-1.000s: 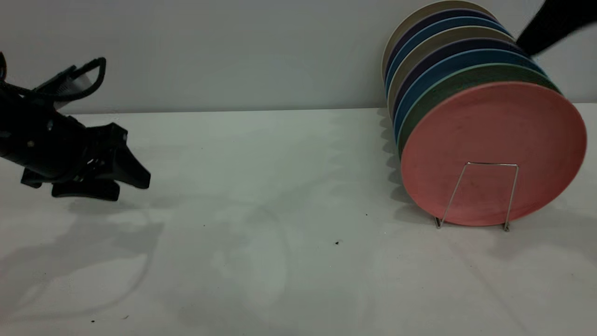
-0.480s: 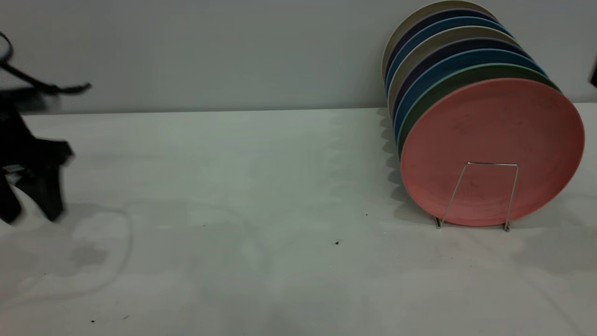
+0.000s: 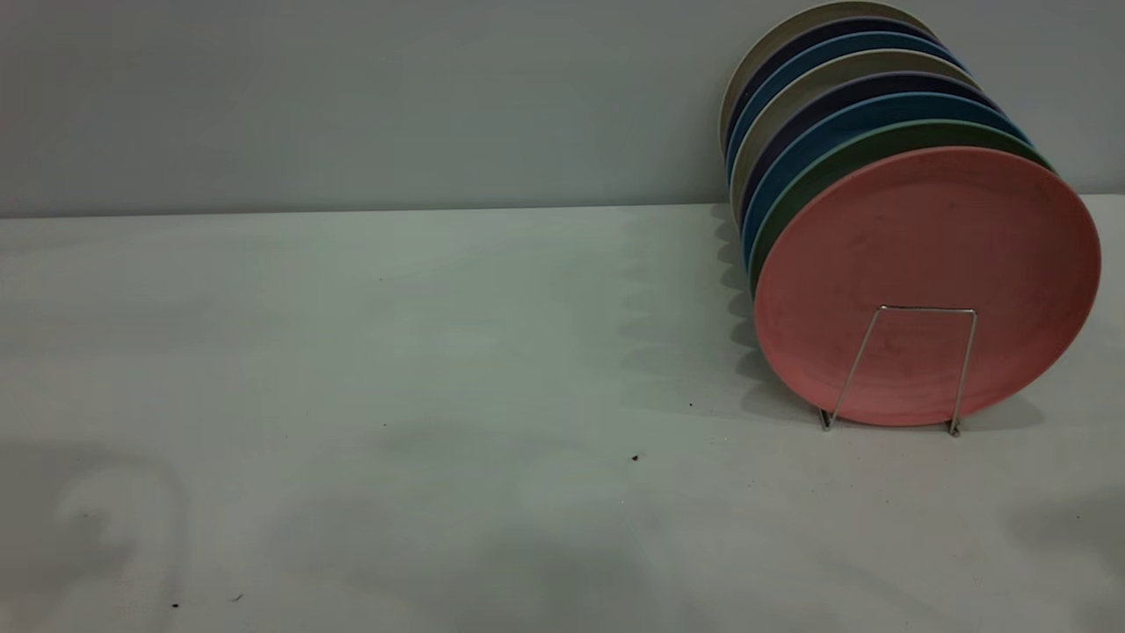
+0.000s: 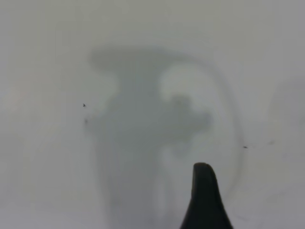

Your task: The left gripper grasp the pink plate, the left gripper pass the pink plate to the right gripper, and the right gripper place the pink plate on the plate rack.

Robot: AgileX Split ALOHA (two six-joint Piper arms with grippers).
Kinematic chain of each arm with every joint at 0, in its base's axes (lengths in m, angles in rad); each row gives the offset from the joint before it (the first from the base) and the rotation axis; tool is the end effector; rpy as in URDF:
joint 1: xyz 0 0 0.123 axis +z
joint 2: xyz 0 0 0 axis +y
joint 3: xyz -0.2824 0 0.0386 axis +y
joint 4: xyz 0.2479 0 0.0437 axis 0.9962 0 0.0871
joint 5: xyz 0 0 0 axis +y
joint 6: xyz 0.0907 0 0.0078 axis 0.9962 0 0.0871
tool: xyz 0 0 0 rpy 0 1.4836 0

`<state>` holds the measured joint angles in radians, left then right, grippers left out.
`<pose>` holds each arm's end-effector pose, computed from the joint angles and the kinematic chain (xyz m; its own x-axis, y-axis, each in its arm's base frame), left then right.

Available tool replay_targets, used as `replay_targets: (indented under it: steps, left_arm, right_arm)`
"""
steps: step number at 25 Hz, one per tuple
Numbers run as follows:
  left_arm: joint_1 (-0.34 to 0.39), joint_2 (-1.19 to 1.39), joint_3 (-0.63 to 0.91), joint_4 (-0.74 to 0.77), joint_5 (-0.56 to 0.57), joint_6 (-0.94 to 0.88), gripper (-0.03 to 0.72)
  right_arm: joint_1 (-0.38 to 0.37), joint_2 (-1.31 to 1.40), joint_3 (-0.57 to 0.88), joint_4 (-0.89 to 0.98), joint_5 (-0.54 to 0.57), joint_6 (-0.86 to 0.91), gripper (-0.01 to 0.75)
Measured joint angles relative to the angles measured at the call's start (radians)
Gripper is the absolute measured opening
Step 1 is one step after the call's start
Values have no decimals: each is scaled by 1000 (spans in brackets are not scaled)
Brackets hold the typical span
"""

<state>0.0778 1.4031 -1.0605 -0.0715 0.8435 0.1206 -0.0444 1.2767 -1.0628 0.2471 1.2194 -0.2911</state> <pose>0.2799 0.0169 0.2848 -0.8890 0.0038 -0.4580 0.0115 0.9998 -0.0141 0.2278 0.0108 0.3083 -0.9493 -0.1557 -0.2731 -0.2073 0.9631 0.1715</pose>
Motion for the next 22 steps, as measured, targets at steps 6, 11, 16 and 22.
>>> replay_targets:
  steps: [6, 11, 16, 22]
  left_arm:
    - [0, -333, 143, -34, 3, 4, 551]
    - [0, -565, 251, -75, 45, 6, 551]
    - [0, -771, 390, -112, 102, 11, 551]
    - [0, -1031, 480, -119, 206, 3, 551]
  right_arm:
    - [0, -343, 188, 1, -7, -32, 423]
    - [0, -573, 282, 4, -5, -65, 444]
    - [0, -742, 366, 51, -5, -96, 444]
    - [0, -950, 491, 59, -24, -113, 444]
